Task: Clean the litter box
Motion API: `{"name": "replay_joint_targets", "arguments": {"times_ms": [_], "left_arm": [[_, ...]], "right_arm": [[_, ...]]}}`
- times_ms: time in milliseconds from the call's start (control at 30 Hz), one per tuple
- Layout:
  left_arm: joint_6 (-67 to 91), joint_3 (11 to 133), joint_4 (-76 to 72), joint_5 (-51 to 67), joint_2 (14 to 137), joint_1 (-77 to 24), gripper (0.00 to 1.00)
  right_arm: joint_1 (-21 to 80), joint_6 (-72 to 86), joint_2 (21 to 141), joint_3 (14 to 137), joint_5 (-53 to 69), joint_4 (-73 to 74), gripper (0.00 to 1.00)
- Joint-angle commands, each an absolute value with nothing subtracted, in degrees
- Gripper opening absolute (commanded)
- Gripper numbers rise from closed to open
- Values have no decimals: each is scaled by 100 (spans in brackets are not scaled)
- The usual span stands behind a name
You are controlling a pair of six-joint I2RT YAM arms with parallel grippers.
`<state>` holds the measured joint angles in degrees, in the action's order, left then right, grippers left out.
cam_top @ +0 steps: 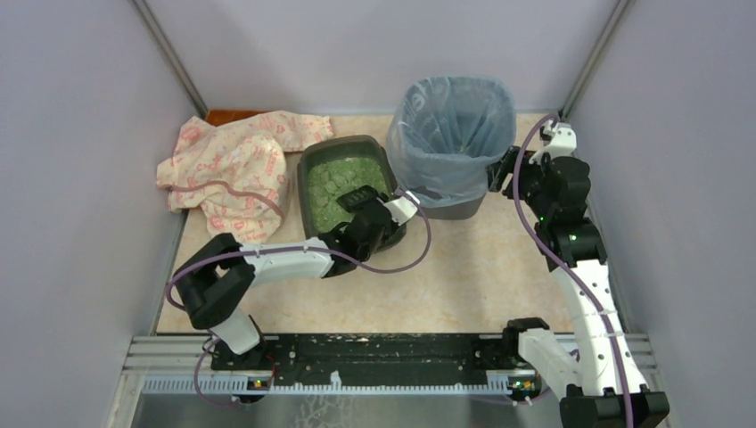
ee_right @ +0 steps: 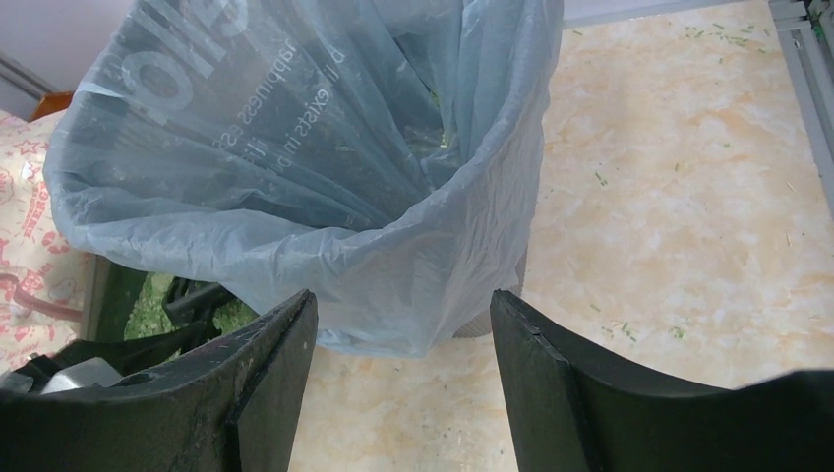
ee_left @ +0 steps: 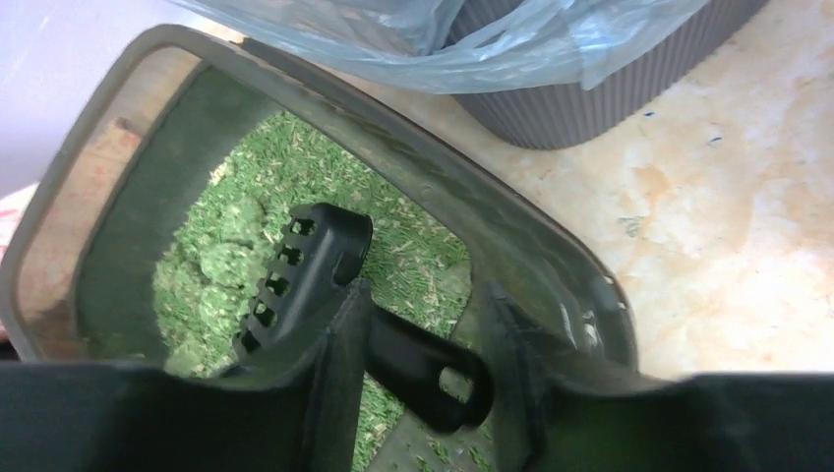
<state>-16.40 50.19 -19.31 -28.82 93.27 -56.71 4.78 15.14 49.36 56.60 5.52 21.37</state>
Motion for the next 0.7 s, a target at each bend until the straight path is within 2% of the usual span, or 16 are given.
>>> {"name": "replay_joint_targets", "arguments": {"times_ms": [0, 33, 67, 400, 667], "left_arm": [[-1760, 5284, -1791, -2934, 9538, -5555, 30], [-1745, 5381, -1691, -2963, 9581, -5555, 9], [-1740, 5491, -1558, -2982, 9642, -5545, 0], [-1505, 5885, -1044, -2792, 9363, -5467, 0], [-1698, 5870, -899, -3544, 9019, -5458, 0]], "right_arm": [[491, 1503, 4913, 5665, 585, 1756, 65], [494, 1503, 4927, 5659, 588, 1753, 65], [485, 1507, 4927, 5648, 589, 1751, 65], [488, 1538, 4914, 5608, 737, 1701, 65], [498, 1562, 4909, 5565, 814, 1663, 65]]}}
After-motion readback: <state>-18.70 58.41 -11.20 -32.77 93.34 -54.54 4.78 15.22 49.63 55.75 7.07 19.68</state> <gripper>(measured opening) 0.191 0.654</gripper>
